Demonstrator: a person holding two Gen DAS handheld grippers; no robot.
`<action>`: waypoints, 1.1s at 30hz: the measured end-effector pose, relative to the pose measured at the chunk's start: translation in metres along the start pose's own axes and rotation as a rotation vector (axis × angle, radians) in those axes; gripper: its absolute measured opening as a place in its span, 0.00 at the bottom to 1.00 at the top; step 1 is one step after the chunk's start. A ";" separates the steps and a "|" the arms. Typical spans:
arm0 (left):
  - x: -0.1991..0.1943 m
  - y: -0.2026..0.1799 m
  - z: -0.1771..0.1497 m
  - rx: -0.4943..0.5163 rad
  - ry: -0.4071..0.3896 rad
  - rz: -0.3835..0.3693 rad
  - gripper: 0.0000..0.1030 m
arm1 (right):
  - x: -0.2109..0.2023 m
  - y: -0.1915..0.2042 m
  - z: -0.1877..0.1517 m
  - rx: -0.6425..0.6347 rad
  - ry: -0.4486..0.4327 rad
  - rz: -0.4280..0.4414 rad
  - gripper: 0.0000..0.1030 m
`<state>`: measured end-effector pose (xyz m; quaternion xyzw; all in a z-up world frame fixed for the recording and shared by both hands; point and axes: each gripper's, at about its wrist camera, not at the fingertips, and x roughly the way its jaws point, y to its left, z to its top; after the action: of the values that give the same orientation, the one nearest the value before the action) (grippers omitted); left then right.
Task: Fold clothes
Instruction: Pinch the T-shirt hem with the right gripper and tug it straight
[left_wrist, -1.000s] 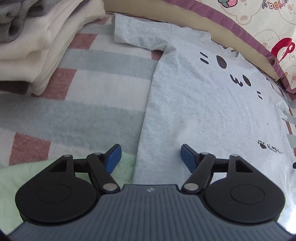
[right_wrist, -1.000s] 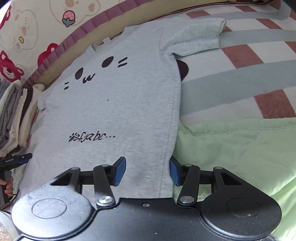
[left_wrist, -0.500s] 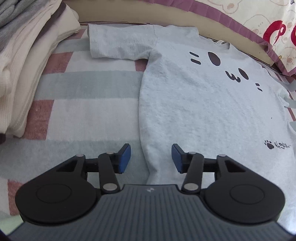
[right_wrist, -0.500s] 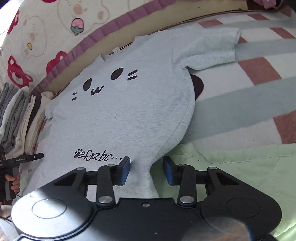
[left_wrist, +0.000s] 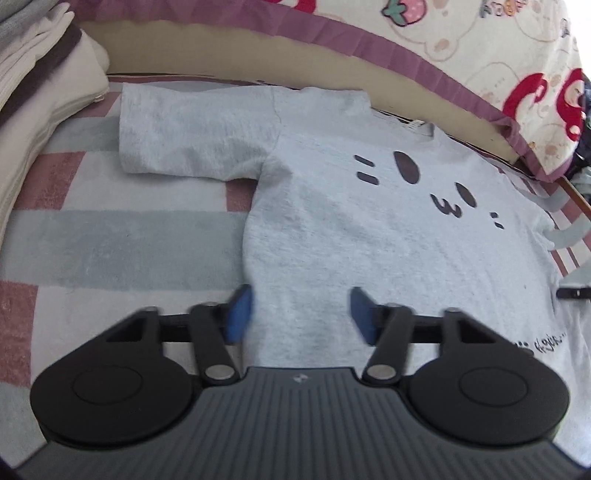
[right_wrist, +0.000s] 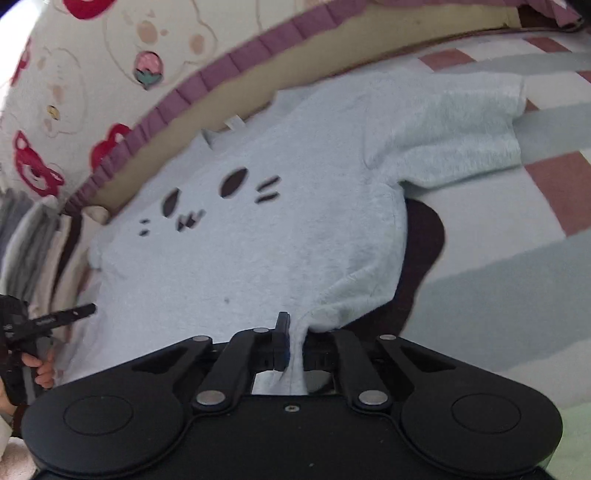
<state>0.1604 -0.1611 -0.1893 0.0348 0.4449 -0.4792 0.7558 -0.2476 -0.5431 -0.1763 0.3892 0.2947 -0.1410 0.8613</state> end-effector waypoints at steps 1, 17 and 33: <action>-0.004 0.001 -0.001 0.005 -0.006 -0.030 0.02 | -0.008 -0.001 0.002 0.003 -0.039 0.041 0.06; -0.008 -0.039 -0.013 0.158 0.012 0.014 0.34 | 0.004 0.003 -0.001 -0.214 0.011 -0.292 0.05; -0.001 -0.044 -0.016 -0.054 0.051 -0.048 0.55 | -0.008 0.005 -0.014 -0.113 -0.041 -0.253 0.08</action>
<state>0.1170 -0.1763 -0.1811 0.0156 0.4775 -0.4840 0.7331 -0.2573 -0.5297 -0.1756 0.2971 0.3311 -0.2396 0.8630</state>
